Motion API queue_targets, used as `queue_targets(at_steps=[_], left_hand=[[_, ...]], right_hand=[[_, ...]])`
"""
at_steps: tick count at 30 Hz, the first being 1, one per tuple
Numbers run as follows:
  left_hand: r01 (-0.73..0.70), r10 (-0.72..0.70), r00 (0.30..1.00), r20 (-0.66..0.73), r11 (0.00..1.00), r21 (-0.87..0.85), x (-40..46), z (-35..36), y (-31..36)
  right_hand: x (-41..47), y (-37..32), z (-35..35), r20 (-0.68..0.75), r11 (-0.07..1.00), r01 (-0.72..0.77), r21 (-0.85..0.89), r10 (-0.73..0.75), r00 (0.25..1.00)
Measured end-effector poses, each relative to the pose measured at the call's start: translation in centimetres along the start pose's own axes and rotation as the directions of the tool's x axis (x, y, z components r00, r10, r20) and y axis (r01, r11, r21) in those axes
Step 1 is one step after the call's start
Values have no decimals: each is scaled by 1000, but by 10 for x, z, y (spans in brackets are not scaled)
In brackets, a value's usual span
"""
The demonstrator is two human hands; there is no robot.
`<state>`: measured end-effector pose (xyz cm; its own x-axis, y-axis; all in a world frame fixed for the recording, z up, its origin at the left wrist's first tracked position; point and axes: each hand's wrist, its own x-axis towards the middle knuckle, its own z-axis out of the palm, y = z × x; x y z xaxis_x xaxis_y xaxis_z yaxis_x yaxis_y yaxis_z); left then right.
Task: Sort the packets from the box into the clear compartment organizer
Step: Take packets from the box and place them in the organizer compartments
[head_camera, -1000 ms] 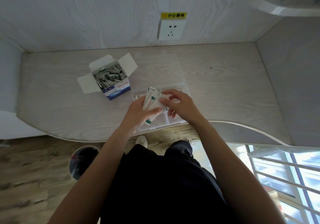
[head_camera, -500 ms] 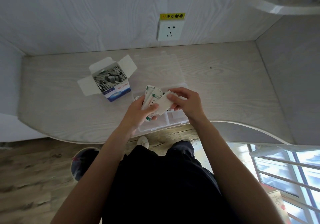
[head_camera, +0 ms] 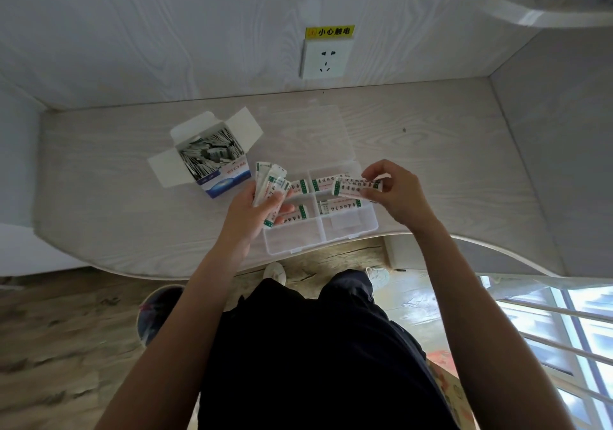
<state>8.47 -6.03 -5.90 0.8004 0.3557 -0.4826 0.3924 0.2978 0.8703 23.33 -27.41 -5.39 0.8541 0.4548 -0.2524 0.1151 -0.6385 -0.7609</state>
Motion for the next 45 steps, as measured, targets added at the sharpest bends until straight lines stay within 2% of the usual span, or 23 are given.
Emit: queue_targets(at_steps=[4,9,11,13,15,16,18,22,25,32,33,34,36,37,39,40,42,45], left_hand=[[12,-12,1000,2,1000,11,2,4,-1],[26,-26,1000,3,1000,8,3,4,-1],[35,-35,999,1,999,9,2,3,-1],[40,-40,999,1,999,19,2,1,-2],[42,-42,999,-2,999,24,2,1,-2],[44,-44,999,-5,999,23,2,1,-2],[43,-43,999,-8,999,18,2,1,-1],[49,-48,999,-11,999,11,3,2,0],[65,-65,998,-5,998,-3,4,4,0],[104,-103,994,48,994,-24,4,9,-1],[119,-116,991,61,992,-44,4,10,0],[135,-129,988,83,988,-70,3,11,1],[164,-145,979,146,978,-126,3,12,2],[172,-147,975,166,975,-144,2,12,2],[170,-148,974,169,977,-128,1,13,0],[168,-151,976,157,981,-99,1,13,-2],[161,-155,981,121,986,-41,1,15,-2],[133,-132,989,63,991,-9,2,16,0]], right_hand=[[7,0,7,65,990,98,-100,-92,994],[14,1,21,157,967,136,-214,-103,982],[13,-3,26,158,925,172,-338,-125,980],[12,-8,31,186,801,227,-555,-147,971],[12,-9,36,261,583,318,-747,-182,948],[11,-8,38,287,503,347,-791,-194,938],[11,-7,41,298,440,358,-823,-202,933],[14,-12,43,322,449,357,-819,-154,934],[16,-13,44,333,494,360,-792,-146,932],[5,-11,49,299,536,368,-760,-214,930],[3,-15,49,266,574,360,-735,-243,933],[-1,-19,48,199,666,336,-665,-276,940],[-8,-32,50,3,902,252,-351,-268,963],[-10,-38,53,-52,968,191,-163,-202,978],[-12,-49,58,6,993,29,116,-30,1000],[-12,-52,61,65,981,-39,190,27,998],[-11,-54,66,138,959,-109,261,75,988],[-11,-54,70,171,922,-155,353,100,980]])
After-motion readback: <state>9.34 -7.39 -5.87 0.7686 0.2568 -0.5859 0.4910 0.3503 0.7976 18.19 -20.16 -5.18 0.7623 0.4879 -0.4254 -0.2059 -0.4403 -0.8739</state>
